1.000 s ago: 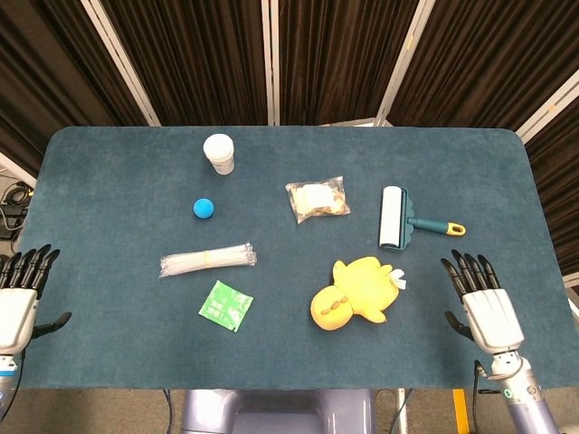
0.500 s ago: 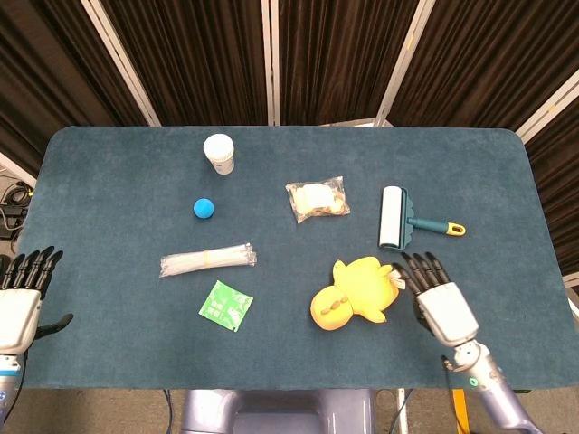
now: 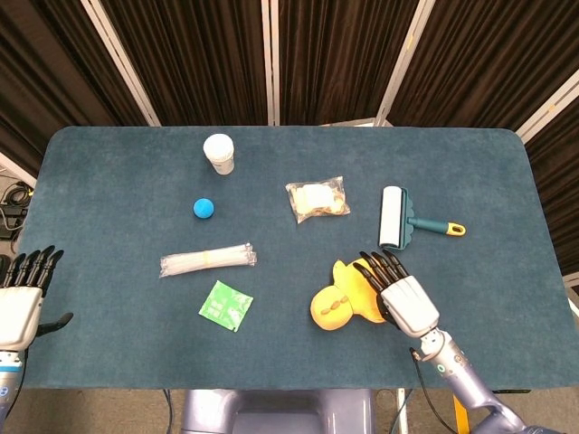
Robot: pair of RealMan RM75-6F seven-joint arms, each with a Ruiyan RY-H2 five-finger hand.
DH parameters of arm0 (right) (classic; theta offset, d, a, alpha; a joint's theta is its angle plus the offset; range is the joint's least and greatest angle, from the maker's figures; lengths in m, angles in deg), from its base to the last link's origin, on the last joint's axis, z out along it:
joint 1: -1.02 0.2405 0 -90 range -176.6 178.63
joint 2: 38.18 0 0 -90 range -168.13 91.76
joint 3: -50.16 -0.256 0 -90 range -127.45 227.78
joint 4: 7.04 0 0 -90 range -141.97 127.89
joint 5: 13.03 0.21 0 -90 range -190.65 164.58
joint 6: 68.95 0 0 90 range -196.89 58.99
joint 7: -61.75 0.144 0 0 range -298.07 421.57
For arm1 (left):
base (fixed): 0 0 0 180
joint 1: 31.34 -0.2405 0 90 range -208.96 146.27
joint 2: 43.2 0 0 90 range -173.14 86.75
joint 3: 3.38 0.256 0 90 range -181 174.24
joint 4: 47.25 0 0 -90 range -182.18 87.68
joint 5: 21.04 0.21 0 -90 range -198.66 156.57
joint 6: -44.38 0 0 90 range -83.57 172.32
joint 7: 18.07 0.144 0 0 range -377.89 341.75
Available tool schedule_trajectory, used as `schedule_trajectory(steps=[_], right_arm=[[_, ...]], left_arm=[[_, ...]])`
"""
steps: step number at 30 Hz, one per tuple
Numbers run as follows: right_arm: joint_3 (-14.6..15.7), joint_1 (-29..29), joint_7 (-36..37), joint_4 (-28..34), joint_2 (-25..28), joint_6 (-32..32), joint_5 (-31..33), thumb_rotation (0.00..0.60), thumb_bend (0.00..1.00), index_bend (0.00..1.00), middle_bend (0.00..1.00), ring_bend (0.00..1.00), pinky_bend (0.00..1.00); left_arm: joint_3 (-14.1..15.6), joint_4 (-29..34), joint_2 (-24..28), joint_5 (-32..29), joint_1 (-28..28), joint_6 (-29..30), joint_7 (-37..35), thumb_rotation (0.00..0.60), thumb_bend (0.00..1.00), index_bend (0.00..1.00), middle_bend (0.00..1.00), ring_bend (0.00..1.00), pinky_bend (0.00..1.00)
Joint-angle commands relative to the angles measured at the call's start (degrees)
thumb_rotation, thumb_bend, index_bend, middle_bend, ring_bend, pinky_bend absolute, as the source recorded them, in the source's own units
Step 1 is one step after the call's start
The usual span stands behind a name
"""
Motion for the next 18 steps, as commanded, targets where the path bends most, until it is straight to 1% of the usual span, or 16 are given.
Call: schedule_trajectory(steps=[1,6,13,18], right_arm=[[0.4,0.6,1.0,-1.1,-1.1,-0.7,0.5,0.6,1.0,0.0,0.0,0.0,0.0],[0.8,1.2,1.4,-2.5,-2.2,-1.2,1.0,0.6,1.0,0.0,0.0,0.0,0.0],[2.2,1.5,1.1,-4.0,-2.9,-1.8,0.7,0.6,1.0,0.0,0.0,0.0,0.0],[3.9,1.3,0.3,-4.6,-3.4,-2.0,0.1,0.6,1.0,0.0,0.0,0.0,0.0]], left_arm=[[0.0,-0.1,-0.1,-0.2,0.2,-0.4,0.1,0.6,0.1,0.0,0.0,0.0,0.0],[0.0,-0.3,-0.3,-0.4,0.3,-0.7,0.2,0.6,0.1,0.0,0.0,0.0,0.0],[-0.1,-0.4,-0.2,-0.7,0.3,-0.7,-0.2,0.6,0.1,0.0,0.0,0.0,0.0],[-0.2,-0.5,-0.2,-1.0,0.4,-1.1,-0.4,0.6,0.1,0.0,0.0,0.0,0.0]])
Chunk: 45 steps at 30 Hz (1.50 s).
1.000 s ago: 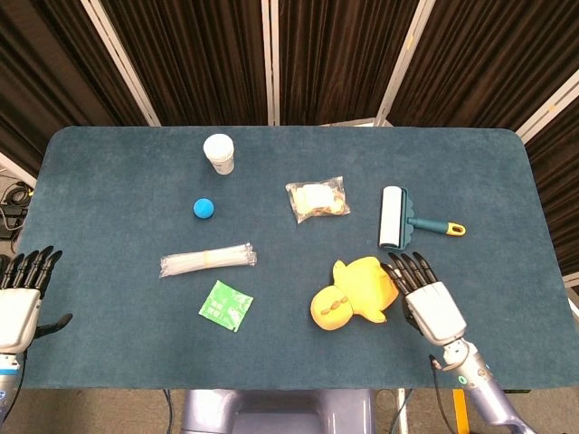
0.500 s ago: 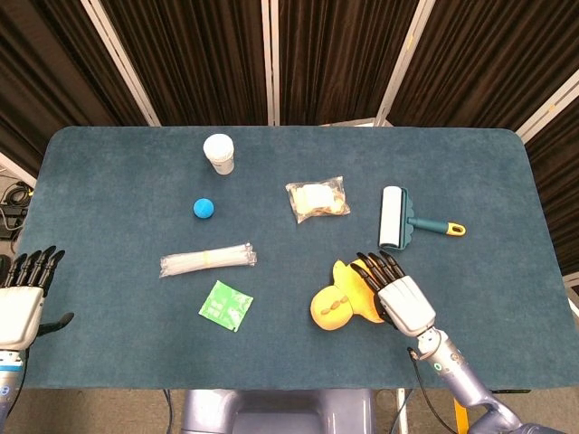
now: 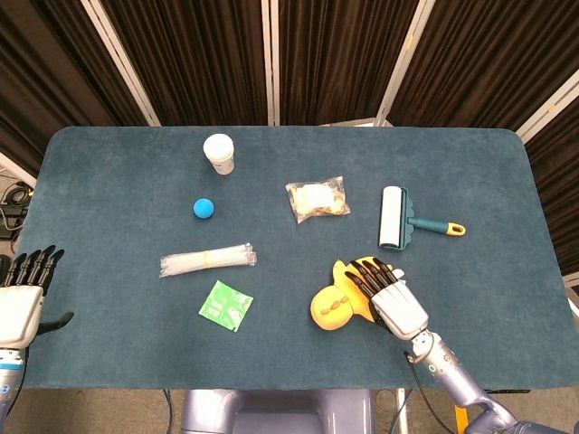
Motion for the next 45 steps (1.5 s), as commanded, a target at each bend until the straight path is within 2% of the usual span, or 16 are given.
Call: schedule_trajectory(steps=[1,14,20,25,30,35,45], right_arm=[[0.9,-0.2,-0.7,-0.4,-0.7,0.1,-0.5,0.6,1.0,0.0,0.0,0.0,0.0],[0.3,0.3,-1.3,-4.8,-5.2,-0.8,1.5,0.6,1.0,0.0,0.0,0.0,0.0],[-1.0,0.5,-0.1,-10.2,-7.6,0.1,2.8,0.6,1.0,0.0,0.0,0.0,0.0],[-1.9,0.7,0.6,-12.3,-7.9,0.1,4.1,0.6,1.0,0.0,0.0,0.0,0.0],[-2.9,0.7,0.5,-10.7,-6.1,1.7,4.7,0.6,0.98,0.0,0.0,0.0,0.0],[-2.4,0.7,-0.3,-8.6,-5.0,2.0,4.5,0.6,0.98,0.0,0.0,0.0,0.0],[1.5,-0.3,-0.1,-6.6,-4.4,2.5,2.0,0.6,0.98,0.0,0.0,0.0,0.0]], left_arm=[[0.0,-0.1,-0.1,-0.2,0.1,-0.3,0.0,0.6,0.1,0.0,0.0,0.0,0.0],[-0.3,-0.5,-0.3,-1.4,0.2,-0.8,0.1,0.6,0.1,0.0,0.0,0.0,0.0],[-0.6,-0.7,-0.4,-2.4,0.2,-1.3,0.5,0.6,0.1,0.0,0.0,0.0,0.0],[-0.7,-0.6,-0.4,-2.9,0.4,-1.9,1.0,0.6,0.1,0.0,0.0,0.0,0.0],[-0.6,-0.5,-0.5,-2.9,0.4,-1.9,1.3,0.6,0.1,0.0,0.0,0.0,0.0],[-0.5,-0.3,-0.5,-2.8,0.4,-1.8,1.5,0.6,0.1,0.0,0.0,0.0,0.0],[-0.4,-0.3,-0.4,-3.0,0.6,-2.2,1.5,0.6,0.1,0.0,0.0,0.0,0.0]])
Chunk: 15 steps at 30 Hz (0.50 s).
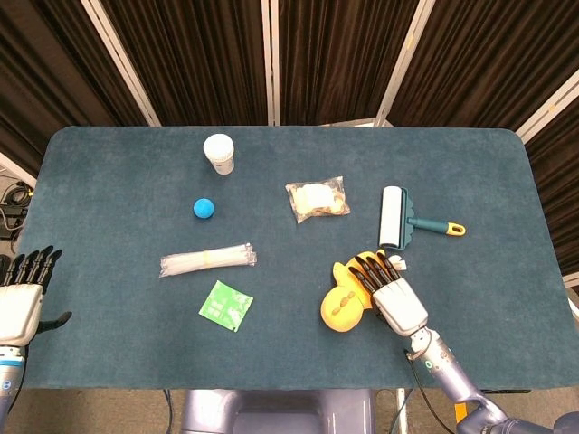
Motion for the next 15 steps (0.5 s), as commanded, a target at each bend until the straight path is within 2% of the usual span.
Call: schedule_trajectory(steps=[1,9,15], right_arm=[[1.4,-0.6,0.6,0.7,0.5,0.5,-0.9,0.6,0.98,0.0,0.0,0.0,0.0],[4.4,-2.7,-0.5,2.2,1.4,4.0,-4.0,0.6,0.98,0.0,0.0,0.0,0.0],[4.5,-3.6,-2.8,4.1,2.0,6.5,-5.5,0.6,0.97,0.0,0.0,0.0,0.0]], left_arm=[[0.0,0.0,0.0,-0.1,0.0,-0.1,-0.1,0.6,0.1,0.0,0.0,0.0,0.0],[0.1,0.0,-0.1,0.0,0.1,-0.2,0.2,0.6,0.1,0.0,0.0,0.0,0.0],[0.1,0.0,-0.1,-0.1,0.1,-0.3,0.3,0.6,0.1,0.0,0.0,0.0,0.0]])
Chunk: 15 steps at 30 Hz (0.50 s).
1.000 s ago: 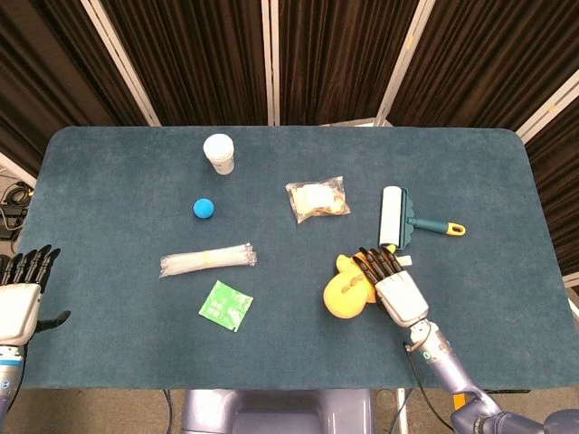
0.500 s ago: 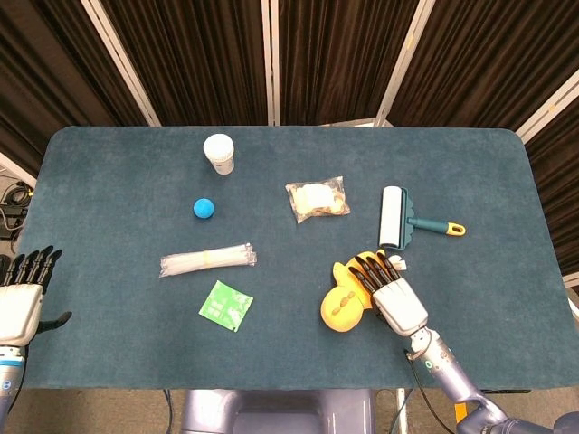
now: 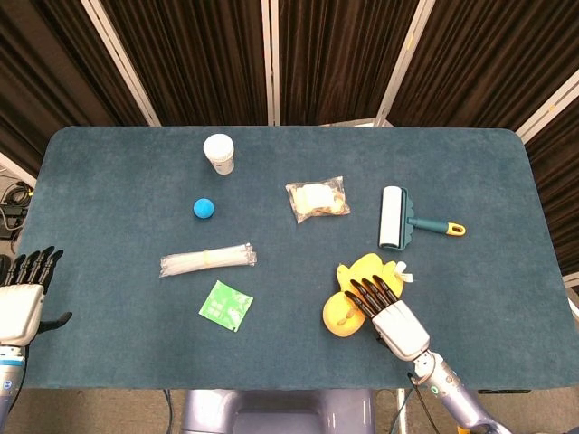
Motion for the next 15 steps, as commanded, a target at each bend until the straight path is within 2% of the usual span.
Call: schedule_trajectory(steps=[1,9,15], right_arm=[[-0.4,-0.3,-1.2,0.9,0.2,1.2,-0.5,0.6,0.96,0.0,0.0,0.0,0.0],[-0.5,0.0,-2.0,1.7,0.0,0.3,-0.9,0.6,0.96,0.0,0.0,0.0,0.0],[-1.6,1.0,-1.5,-2.3,-2.1,-1.8,0.2,0.6,0.96,0.0,0.0,0.0,0.0]], left_arm=[[0.0,0.0,0.0,0.1,0.0,0.1,0.0,0.6,0.1,0.0,0.0,0.0,0.0],[0.0,-0.2,-0.1,-0.2,0.1,-0.1,0.0,0.6,0.1,0.0,0.0,0.0,0.0],[-0.3,-0.5,-0.3,-1.0,0.1,-0.6,0.3,0.6,0.1,0.0,0.0,0.0,0.0]])
